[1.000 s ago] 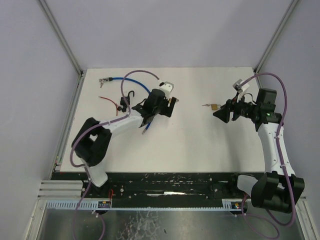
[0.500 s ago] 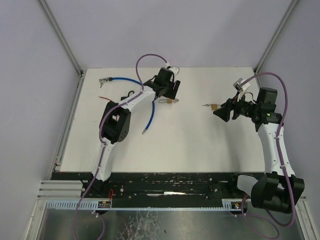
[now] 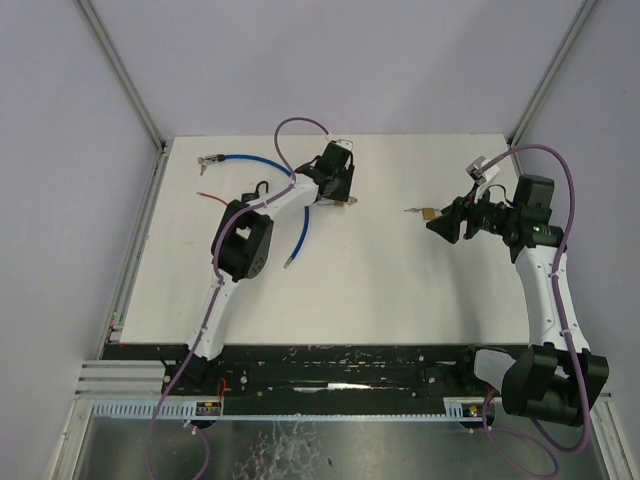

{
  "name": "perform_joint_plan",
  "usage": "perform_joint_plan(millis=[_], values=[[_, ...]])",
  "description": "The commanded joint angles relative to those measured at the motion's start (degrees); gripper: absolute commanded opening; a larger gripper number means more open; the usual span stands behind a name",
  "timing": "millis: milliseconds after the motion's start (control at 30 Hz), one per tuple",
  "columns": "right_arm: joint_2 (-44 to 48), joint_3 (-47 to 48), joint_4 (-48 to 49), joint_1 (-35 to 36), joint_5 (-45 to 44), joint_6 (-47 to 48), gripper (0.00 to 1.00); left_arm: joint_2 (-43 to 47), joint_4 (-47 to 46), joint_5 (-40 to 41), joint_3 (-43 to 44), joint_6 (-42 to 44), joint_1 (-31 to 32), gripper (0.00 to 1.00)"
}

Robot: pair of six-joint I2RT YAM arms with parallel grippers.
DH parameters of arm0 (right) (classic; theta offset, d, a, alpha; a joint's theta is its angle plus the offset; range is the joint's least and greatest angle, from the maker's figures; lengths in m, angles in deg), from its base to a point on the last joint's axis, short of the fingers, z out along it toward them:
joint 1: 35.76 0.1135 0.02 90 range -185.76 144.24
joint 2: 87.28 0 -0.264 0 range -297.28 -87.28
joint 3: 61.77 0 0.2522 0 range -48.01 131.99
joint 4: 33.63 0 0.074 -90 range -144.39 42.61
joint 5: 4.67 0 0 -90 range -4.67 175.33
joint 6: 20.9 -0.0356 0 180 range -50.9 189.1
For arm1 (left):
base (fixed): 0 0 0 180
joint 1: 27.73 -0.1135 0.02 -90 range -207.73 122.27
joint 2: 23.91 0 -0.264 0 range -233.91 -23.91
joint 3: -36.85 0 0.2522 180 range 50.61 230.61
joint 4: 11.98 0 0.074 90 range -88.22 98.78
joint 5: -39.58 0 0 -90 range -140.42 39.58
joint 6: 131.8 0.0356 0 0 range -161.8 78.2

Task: Lock with the key
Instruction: Move the lock to the center of the board.

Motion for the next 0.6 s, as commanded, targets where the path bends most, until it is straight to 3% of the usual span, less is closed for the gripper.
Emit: perform_joint_plan(millis=[0, 567], values=[[0.09, 0.02, 2.37, 0.09, 1.28, 0.14, 0.69, -1.70, 0.12, 1.32, 3.42, -2.73, 0.04, 0.49], [-0.18, -0.08, 2.46, 0.11, 1.80, 0.11, 0.69, -4.08, 0.62, 0.90, 3.61, -4.62, 0.04, 0.35]])
